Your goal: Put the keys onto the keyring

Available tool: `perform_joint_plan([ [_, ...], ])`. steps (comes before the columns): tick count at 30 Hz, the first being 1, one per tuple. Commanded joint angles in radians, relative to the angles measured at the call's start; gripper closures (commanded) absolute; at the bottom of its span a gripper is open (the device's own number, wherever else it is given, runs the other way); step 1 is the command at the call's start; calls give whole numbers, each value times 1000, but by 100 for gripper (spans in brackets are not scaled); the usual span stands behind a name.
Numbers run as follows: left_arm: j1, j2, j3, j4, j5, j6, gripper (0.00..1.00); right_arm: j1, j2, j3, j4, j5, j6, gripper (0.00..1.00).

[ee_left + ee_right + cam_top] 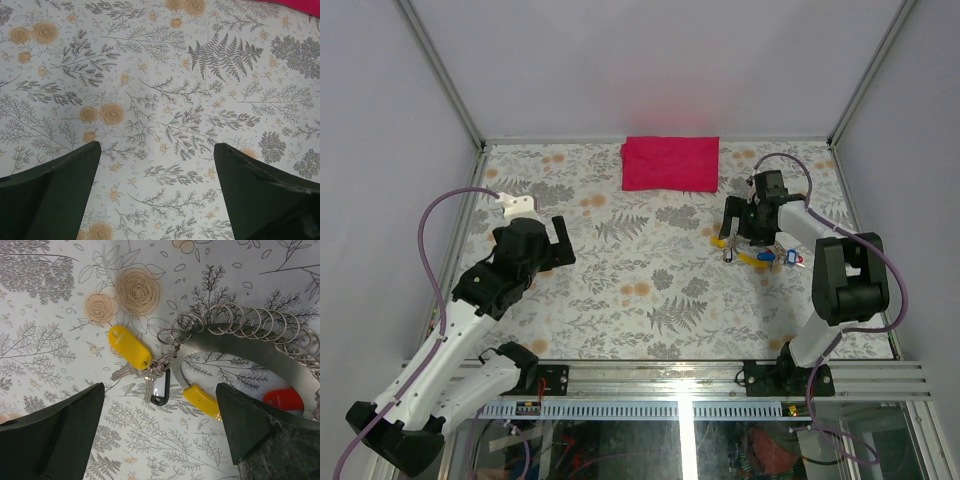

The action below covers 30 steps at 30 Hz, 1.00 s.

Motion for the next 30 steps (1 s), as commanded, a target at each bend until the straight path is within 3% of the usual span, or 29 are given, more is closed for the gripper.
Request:
perform_joint_plan([
  [1, -6, 1, -8, 69, 0, -2, 0, 3, 46, -17, 57, -10, 28, 0],
  [18, -6, 11, -8, 75, 12, 1, 0, 13, -2, -161, 68, -19, 71, 1],
  [30, -6, 6, -11, 81, 19, 1, 0, 214, -188, -273, 19, 6, 152, 1],
])
